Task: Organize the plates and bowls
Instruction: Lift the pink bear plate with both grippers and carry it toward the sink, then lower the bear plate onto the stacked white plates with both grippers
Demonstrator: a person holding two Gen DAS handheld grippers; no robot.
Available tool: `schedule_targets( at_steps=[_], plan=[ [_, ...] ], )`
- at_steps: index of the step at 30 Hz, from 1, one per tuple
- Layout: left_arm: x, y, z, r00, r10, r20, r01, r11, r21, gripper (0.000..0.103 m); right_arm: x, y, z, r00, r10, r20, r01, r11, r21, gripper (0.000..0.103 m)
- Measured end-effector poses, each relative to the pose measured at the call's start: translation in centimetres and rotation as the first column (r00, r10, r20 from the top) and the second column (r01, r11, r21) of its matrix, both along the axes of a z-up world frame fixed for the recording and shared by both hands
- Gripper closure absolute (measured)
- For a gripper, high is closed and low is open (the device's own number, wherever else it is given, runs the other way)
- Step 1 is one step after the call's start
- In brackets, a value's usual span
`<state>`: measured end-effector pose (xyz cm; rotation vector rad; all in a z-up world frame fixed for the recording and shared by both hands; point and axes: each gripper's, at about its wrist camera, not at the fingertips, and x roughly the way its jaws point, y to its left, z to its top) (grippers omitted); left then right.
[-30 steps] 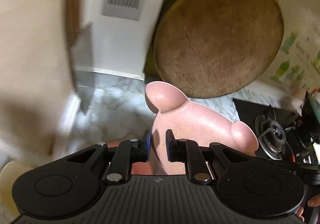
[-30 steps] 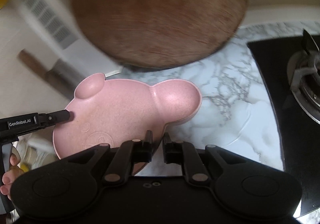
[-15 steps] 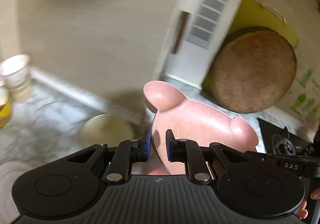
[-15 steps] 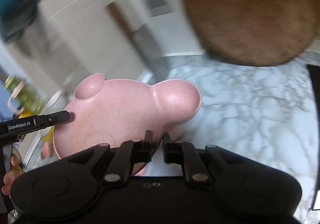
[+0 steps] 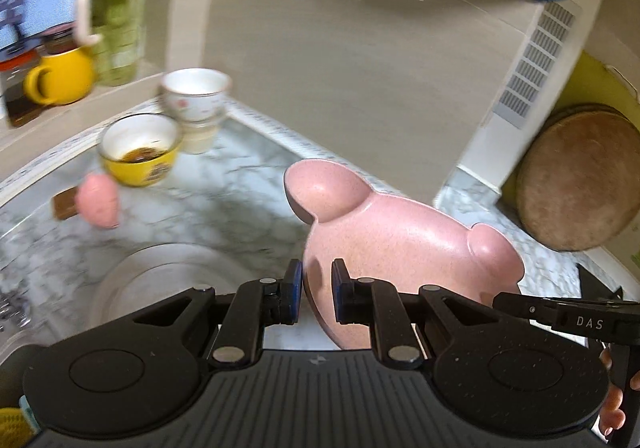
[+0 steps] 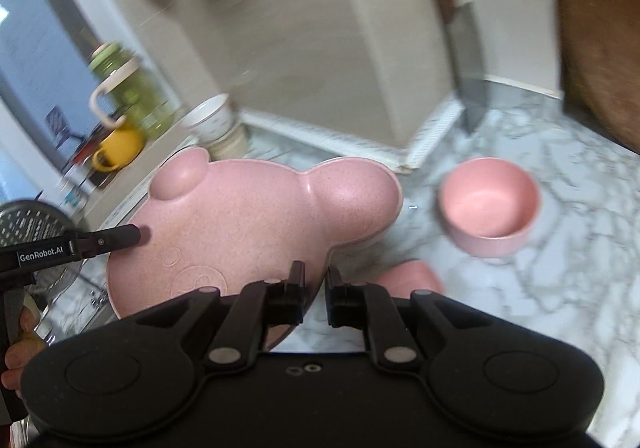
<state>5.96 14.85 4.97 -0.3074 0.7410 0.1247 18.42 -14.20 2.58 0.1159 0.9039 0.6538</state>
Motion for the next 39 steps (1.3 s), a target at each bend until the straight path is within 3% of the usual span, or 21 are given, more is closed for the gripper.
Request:
schedule_targets(
  at_steps=[21, 32, 39],
  plan=[
    [-4.5, 10.9, -5.1, 0.965, 0.241, -0.102, -0.239, 0.971, 0.028, 0.088, -1.1, 15.1, -3.0, 0.976, 0.218, 0.019, -0.215, 0.97, -0.11, 0.091],
    [-1.9, 14.2, -9.0, 0.955, 0.249, -0.16, -0.249, 0.968, 0.019, 0.088, 0.7, 18.6, -6.9, 0.977, 0.211, -0.026, -0.212, 0.965, -0.157, 0.091],
    [-1.0, 14.7, -9.9, 0.953, 0.252, -0.17, -0.251, 0.968, 0.03, 0.088, 1.3, 19.2, -8.1, 0.976, 0.215, -0.028, -0.217, 0.963, -0.162, 0.091]
  ],
)
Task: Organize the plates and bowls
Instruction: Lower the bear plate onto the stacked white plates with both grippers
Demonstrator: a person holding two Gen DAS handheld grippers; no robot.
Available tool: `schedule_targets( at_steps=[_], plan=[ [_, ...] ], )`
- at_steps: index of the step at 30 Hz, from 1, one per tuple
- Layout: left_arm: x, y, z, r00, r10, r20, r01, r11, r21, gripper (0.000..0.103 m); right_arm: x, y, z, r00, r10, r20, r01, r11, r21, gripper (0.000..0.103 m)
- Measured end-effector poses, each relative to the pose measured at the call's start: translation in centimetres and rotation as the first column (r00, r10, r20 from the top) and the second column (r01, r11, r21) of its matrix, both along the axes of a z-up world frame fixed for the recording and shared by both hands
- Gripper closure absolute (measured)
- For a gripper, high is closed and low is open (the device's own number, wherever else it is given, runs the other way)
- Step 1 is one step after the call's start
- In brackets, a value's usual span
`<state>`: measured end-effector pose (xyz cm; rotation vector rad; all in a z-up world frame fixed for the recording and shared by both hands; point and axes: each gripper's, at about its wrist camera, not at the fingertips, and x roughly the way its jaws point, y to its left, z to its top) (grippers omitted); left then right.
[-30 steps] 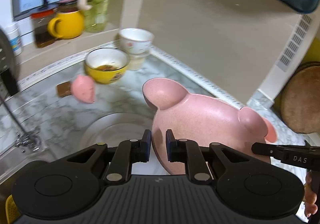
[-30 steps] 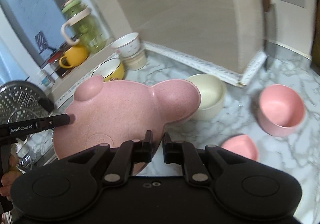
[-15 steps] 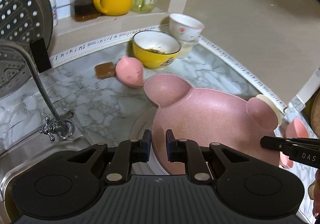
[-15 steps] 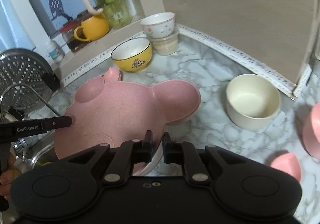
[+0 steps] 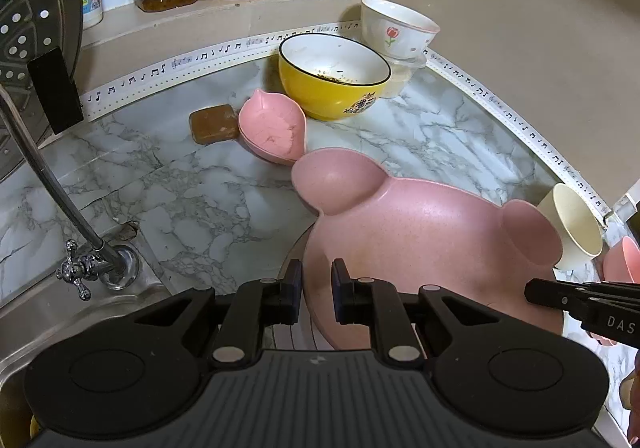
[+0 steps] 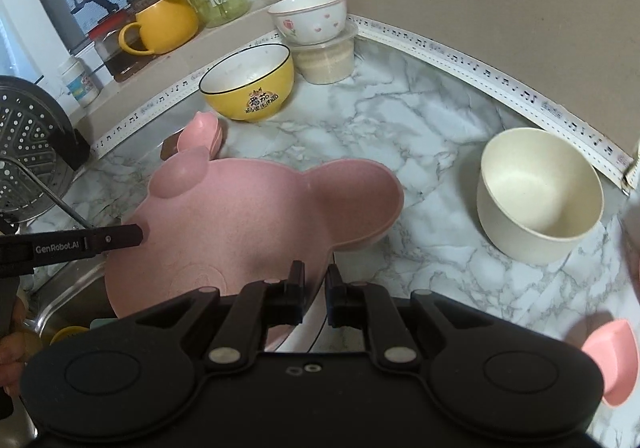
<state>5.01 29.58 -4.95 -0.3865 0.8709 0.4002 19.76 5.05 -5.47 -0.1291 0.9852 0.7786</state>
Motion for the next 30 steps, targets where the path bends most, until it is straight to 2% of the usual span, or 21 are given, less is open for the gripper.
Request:
schedule_targets(
  at_steps=[9, 20, 30],
  plan=[
    [0.8, 0.8, -0.6, 1.0, 0.002, -0.011, -0.002, 1.0, 0.002, 0.088, 0.8, 0.6, -0.9, 1.0, 0.003, -0.027, -0.004, 1.0, -0.007, 0.091],
    [-0.2, 0.8, -1.5, 1.0, 0.012, -0.024, -0.012, 1.0, 0.018, 0.088, -0.1, 1.5, -1.7, 0.999, 0.044, -0.025, -0.045, 0.998, -0.049, 0.09],
    [-0.4, 0.7, -1.6, 0.999, 0.009, -0.033, -0.008, 1.0, 0.024, 0.088, -0.2, 1.5, -1.5, 0.999, 0.03, -0.044, -0.033, 0.997, -0.067, 0.09]
  ],
)
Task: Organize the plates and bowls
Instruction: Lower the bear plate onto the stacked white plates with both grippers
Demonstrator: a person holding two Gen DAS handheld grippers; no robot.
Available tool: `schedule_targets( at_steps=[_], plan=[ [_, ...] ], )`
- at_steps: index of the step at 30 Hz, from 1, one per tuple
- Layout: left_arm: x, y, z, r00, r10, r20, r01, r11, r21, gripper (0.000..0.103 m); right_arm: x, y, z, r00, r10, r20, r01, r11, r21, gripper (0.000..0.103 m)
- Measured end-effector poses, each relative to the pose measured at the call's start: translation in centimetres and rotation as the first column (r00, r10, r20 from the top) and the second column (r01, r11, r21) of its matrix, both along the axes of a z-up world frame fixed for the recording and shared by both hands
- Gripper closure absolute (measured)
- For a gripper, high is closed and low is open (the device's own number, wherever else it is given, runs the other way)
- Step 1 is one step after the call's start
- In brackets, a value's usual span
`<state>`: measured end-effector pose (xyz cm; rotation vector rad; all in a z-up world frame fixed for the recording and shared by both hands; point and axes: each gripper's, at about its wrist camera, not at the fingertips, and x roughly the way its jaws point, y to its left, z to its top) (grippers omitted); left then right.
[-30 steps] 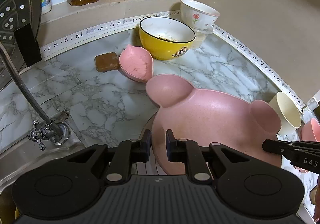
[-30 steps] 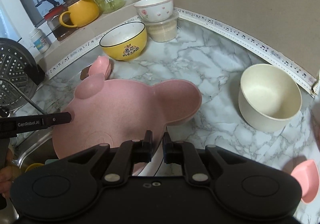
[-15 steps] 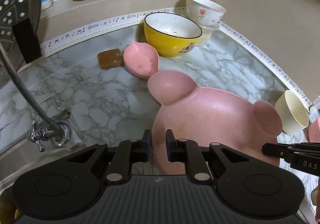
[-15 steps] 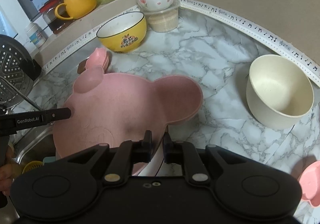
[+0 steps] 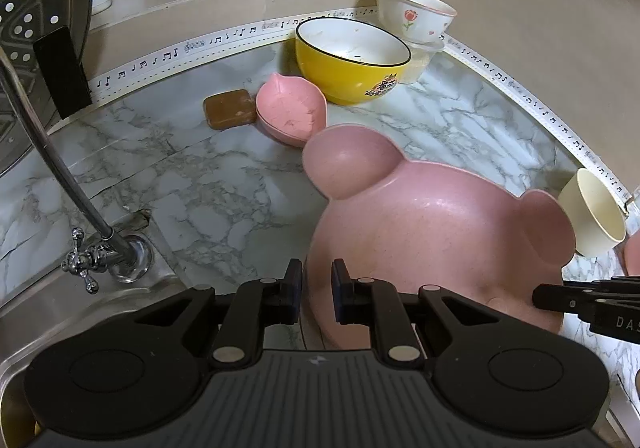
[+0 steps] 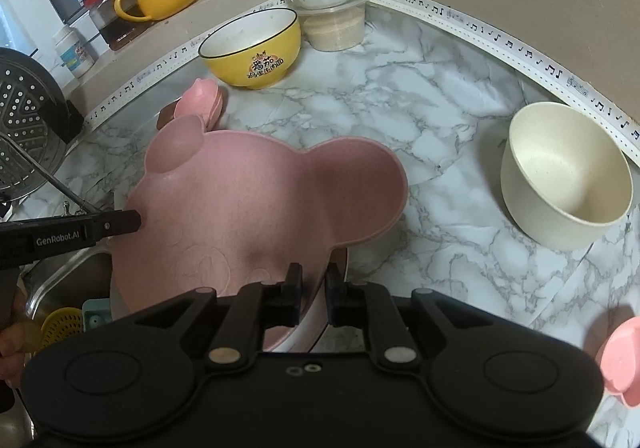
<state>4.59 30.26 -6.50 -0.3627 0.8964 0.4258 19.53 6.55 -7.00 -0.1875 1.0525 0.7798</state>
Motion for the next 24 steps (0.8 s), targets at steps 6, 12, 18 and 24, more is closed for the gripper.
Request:
schedule_targets(
  at_steps=[6, 12, 18, 24],
  plan=[
    [-0.5, 0.0, 0.1, 1.0, 0.008, -0.006, -0.007, 1.0, 0.011, 0.088, -0.4, -0.2, 0.4, 1.0, -0.005, 0.023, 0.005, 0.999, -0.037, 0.09],
    [-1.1, -0.4, 0.4, 1.0, -0.001, -0.003, 0.001, 1.0, 0.015, 0.088, -0.2, -1.0, 0.5, 1.0, -0.013, 0.0, 0.013, 0.999, -0.03, 0.09],
    [-1.9, -1.1, 1.3, 1.0, -0.019, 0.019, 0.018, 0.999, 0.026, 0.07, -0.7, -1.6, 1.1, 1.0, -0.017, 0.002, 0.017, 1.0, -0.024, 0.09],
    [-2.8, -2.1, 2.7, 0.998, -0.023, 0.064, 0.02, 0.999, 0.036, 0.05, -1.1, -2.8, 2.0, 0.999, -0.027, 0.02, 0.028, 0.999, -0.021, 0.089]
  ],
)
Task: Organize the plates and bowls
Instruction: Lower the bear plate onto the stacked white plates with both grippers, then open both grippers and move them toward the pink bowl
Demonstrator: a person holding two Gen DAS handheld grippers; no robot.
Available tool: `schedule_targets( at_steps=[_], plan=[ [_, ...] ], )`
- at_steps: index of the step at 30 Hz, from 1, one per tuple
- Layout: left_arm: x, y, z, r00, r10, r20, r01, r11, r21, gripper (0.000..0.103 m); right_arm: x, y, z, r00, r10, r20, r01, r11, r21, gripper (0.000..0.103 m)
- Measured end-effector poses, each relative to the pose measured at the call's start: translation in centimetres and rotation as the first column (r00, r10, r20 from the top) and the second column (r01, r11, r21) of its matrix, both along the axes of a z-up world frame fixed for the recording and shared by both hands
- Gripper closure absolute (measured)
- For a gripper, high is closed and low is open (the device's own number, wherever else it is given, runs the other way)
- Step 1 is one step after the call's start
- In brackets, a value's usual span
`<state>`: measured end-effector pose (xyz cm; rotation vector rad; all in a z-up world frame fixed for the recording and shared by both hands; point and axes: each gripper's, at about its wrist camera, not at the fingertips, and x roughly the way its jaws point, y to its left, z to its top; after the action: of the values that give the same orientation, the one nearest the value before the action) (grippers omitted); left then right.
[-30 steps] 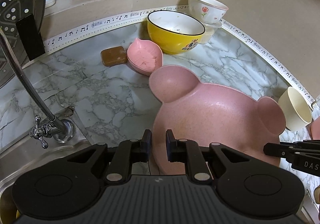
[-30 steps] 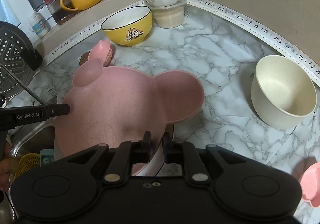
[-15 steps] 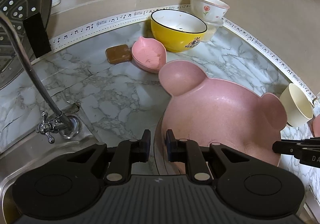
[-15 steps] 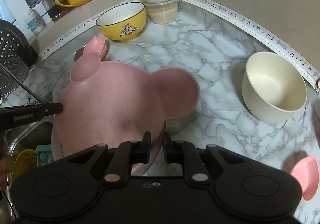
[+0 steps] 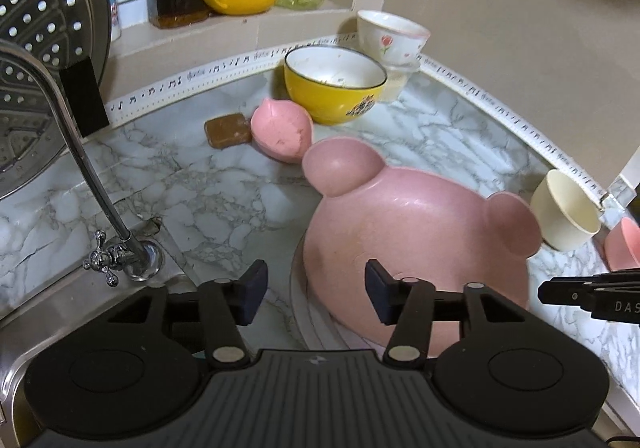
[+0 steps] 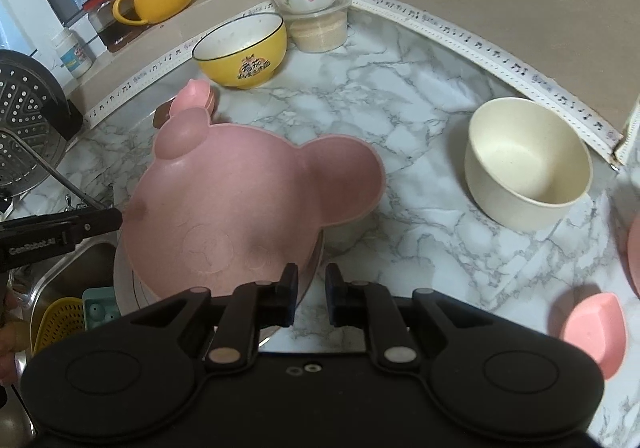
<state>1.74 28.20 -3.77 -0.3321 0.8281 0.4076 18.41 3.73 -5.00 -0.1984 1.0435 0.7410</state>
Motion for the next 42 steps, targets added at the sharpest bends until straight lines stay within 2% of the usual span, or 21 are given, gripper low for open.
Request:
schedule_targets(
  at_steps=[2, 6, 17, 21, 25, 27, 29, 30, 31, 32, 37, 42],
  plan=[
    [-0.2, -0.3, 0.5, 1.0, -0.002, 0.01, 0.002, 1.0, 0.001, 0.049, -0.2, -0.5, 0.3, 1.0, -0.002, 0.015, 0.002, 1.0, -0.002, 0.089],
    [-0.5, -1.2, 1.5, 0.999, -0.01, 0.036, 0.01, 1.0, -0.005, 0.038, -0.6, -2.0, 0.8, 0.999, -0.009, 0.046, 0.009, 1.0, 0.01, 0.089],
    [0.0, -5.8, 4.1, 0.992, -0.088, 0.085, 0.089, 0.996, -0.008, 0.038, -2.2, -6.5, 3.5, 0.992, -0.033, 0.126, 0.023, 0.997, 0.079, 0.088],
    [0.5, -8.2, 4.7, 0.986, -0.133, 0.103, 0.134, 0.991, -0.008, 0.031, -2.7, -8.1, 4.7, 0.985, -0.04, 0.17, 0.024, 0.995, 0.093, 0.088],
    [1.3, -10.6, 5.1, 0.977, -0.176, 0.119, 0.18, 0.983, -0.025, 0.031, -3.2, -10.2, 5.9, 0.976, -0.035, 0.217, 0.005, 0.991, 0.136, 0.086],
    [1.8, -11.7, 5.1, 0.973, -0.197, 0.123, 0.202, 0.979, -0.029, 0.031, -3.3, -11.1, 6.3, 0.968, -0.05, 0.246, 0.015, 0.99, 0.141, 0.079],
    [2.2, -12.8, 5.2, 0.968, -0.218, 0.127, 0.224, 0.974, -0.035, 0.031, -3.4, -12.2, 6.8, 0.96, -0.05, 0.276, 0.003, 0.986, 0.169, 0.055],
    [2.4, -13.2, 5.2, 0.965, -0.227, 0.129, 0.233, 0.972, -0.038, 0.031, -3.4, -12.8, 7.0, 0.956, -0.058, 0.289, 0.001, 0.981, 0.192, 0.016],
    [2.6, -13.7, 5.2, 0.963, -0.235, 0.131, 0.243, 0.969, -0.041, 0.031, -3.4, -13.6, 7.2, 0.951, -0.071, 0.301, 0.003, 0.976, 0.219, 0.005],
    [2.9, -14.1, 5.2, 0.961, -0.244, 0.132, 0.251, 0.967, -0.043, 0.031, -3.4, -14.1, 7.2, 0.946, -0.085, 0.314, 0.005, 0.969, 0.247, 0.001],
    [4.3, -16.1, 5.2, 0.949, -0.284, 0.134, 0.29, 0.957, -0.028, 0.031, -2.2, -15.8, 7.5, 0.94, -0.143, 0.309, 0.063, 0.965, 0.254, 0.001],
    [6.3, -18.2, 4.9, 0.937, -0.319, 0.14, 0.325, 0.946, -0.018, 0.031, -0.7, -18.4, 7.7, 0.919, -0.228, 0.321, 0.171, 0.965, 0.197, 0.0]
  ],
)
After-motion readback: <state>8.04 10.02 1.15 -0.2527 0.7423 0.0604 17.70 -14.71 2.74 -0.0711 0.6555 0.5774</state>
